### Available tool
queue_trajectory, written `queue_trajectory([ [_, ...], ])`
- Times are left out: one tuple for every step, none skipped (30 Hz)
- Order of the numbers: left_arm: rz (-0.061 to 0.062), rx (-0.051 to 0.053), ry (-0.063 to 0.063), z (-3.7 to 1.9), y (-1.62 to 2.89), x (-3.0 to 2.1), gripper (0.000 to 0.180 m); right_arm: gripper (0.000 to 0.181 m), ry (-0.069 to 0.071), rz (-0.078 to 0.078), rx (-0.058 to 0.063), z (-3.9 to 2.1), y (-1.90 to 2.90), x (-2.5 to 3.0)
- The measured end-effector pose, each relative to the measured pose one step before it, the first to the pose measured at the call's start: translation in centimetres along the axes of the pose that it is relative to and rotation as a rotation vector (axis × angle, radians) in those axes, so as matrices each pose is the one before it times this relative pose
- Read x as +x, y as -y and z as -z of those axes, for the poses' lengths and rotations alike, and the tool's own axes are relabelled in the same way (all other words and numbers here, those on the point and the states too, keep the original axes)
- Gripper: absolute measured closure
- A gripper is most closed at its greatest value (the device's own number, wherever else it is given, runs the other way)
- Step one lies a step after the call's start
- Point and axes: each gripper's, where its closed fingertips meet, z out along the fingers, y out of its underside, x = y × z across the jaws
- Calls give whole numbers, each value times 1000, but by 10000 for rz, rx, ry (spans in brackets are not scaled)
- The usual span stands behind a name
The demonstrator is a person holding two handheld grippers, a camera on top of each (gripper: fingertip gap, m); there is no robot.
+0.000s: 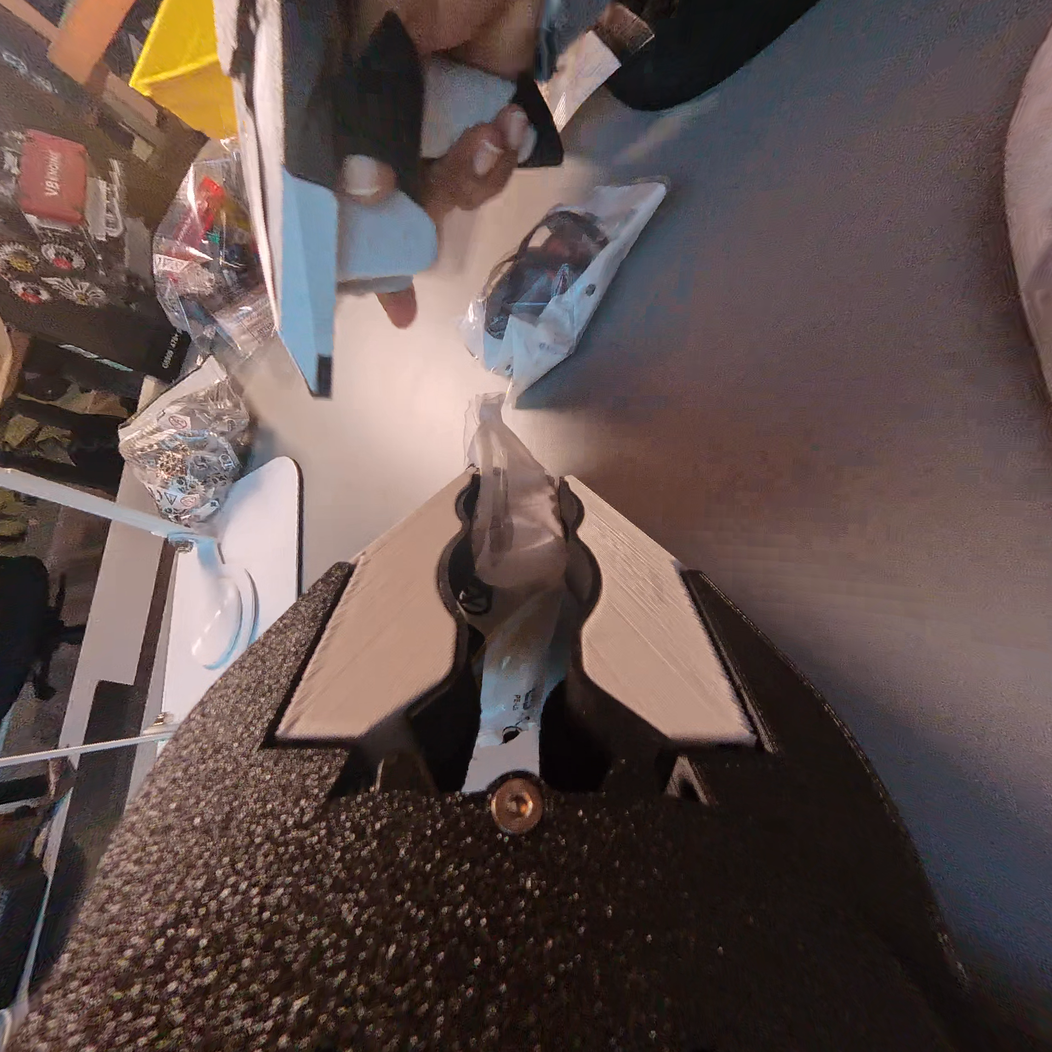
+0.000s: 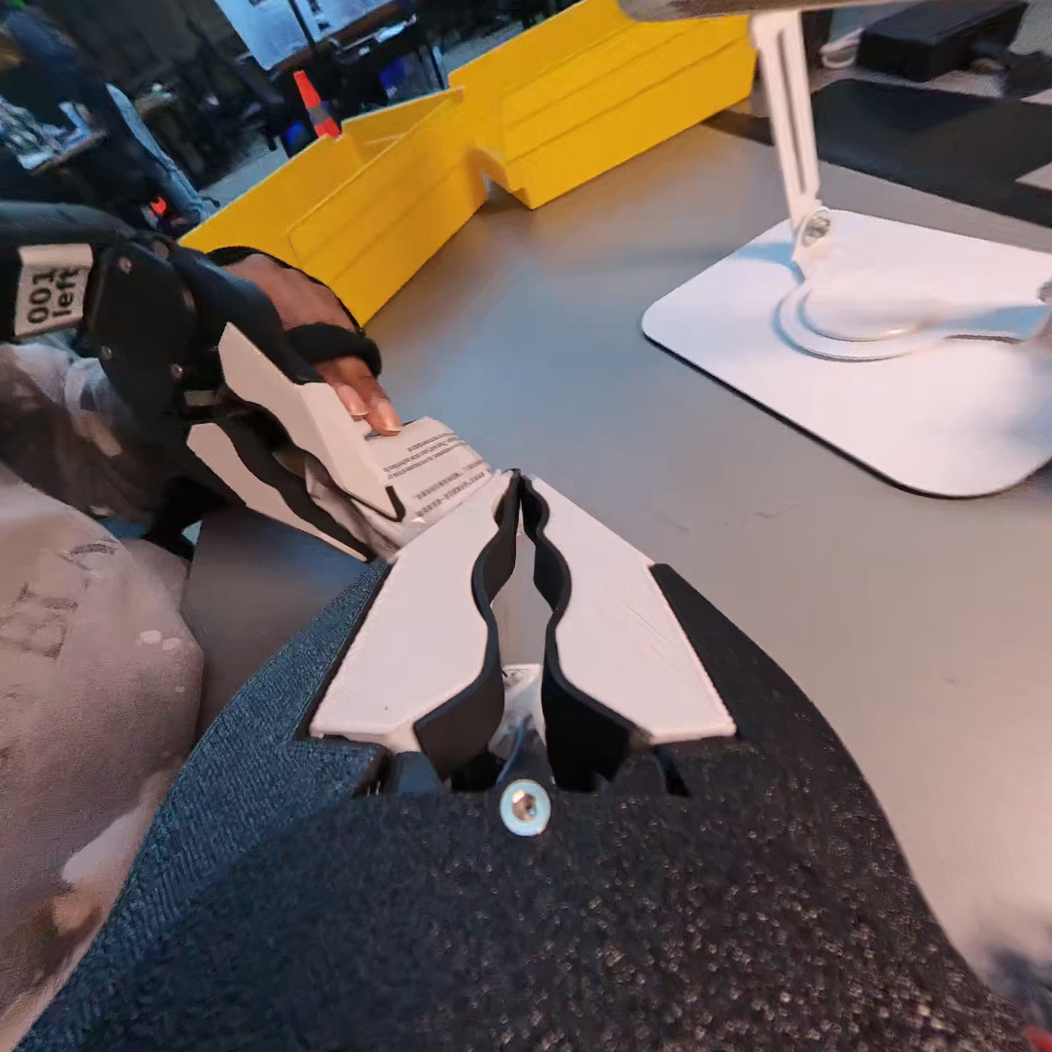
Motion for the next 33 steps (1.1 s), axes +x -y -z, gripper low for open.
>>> queue_trajectory([
  [35,86,-9,-52,3,-195,155,181,116,395,-204,-579,-131,-697],
  [82,-4,7,-120,-196,-113,155,181,-76,533,-355,-192,-203,-151],
  [98,-63,-36,-181,-294,36,154,178,-24,375,-221,-94,-152,77],
  [97,-34,-76,-164,-193,168,153,169,142,106,-110,-48,-169,5],
  [81,-48,-24,-90,-170,92,150,159,140,-136,-132,36,-218,52],
  [92,-89,-105,-56,-259,172,147,155,233,-63,-112,131,-231,-247],
  [156,-24,-124,-12,-213,143,145,154,172,71,-146,151,-286,-335],
  [196,2,-223,44,-174,221,141,154,43,185,-242,82,-417,-216],
  [237,98,-244,144,27,203,135,154,-29,233,-312,-56,-512,-155],
  [343,310,-323,350,402,211,131,155,-63,199,-334,-209,-528,-121],
  [532,472,-546,558,700,410,126,154,-30,189,-287,-313,-440,-212],
  [602,477,-484,693,705,213,119,154,49,196,-233,-330,-323,-388],
  [538,440,-80,807,597,-414,114,152,48,238,-244,-297,-287,-432],
  [506,354,141,840,373,-799,114,152,-51,335,-241,-249,-231,-327],
  [588,161,275,718,9,-1108,116,150,-96,384,-247,-207,-172,-294],
  [629,-30,368,491,-346,-1296,115,150,-149,381,-203,-185,-55,-187],
  [614,-258,294,199,-738,-1125,115,149,-212,326,-132,-183,98,-55],
  [593,-455,129,-105,-1024,-776,113,149,-146,268,-111,-207,134,-80],
  [561,-502,-44,-379,-1061,-420,107,149,-52,215,-149,-244,53,-93],
  [474,-408,-149,-493,-830,-140,102,149,-114,151,-155,-210,-1,153],
  [380,-188,-166,-443,-438,-3,101,149,-75,150,-206,-193,-158,232],
  [290,-48,-252,-341,-123,203,102,150,32,132,-235,-157,-260,143],
  [223,33,-205,-268,110,217,103,150,123,75,-216,-172,-294,41],
  [119,92,79,-152,325,-76,106,150,194,80,-259,-229,-374,-87],
  [-63,85,190,7,432,-30,109,150,15,181,-242,-263,-340,116],
  [-227,112,116,152,579,278,110,151,-137,257,-158,-231,-198,241],
  [-266,118,124,189,672,351,115,154,-41,186,-88,-200,-69,62],
  [-221,-6,140,75,496,287,120,161,-35,77,65,-120,132,65],
  [-178,-235,39,-125,68,378,123,165,-31,22,158,-82,229,91],
  [-169,-415,-35,-300,-287,444,124,172,73,18,131,-53,147,-68],
  [-209,-356,90,-366,-279,262,124,176,9,7,119,-20,98,29],
  [-216,-332,167,-381,-333,106,128,177,69,-1,75,-4,8,-60],
  [-170,-328,71,-376,-396,137,131,178,108,-41,81,27,17,-115],
])
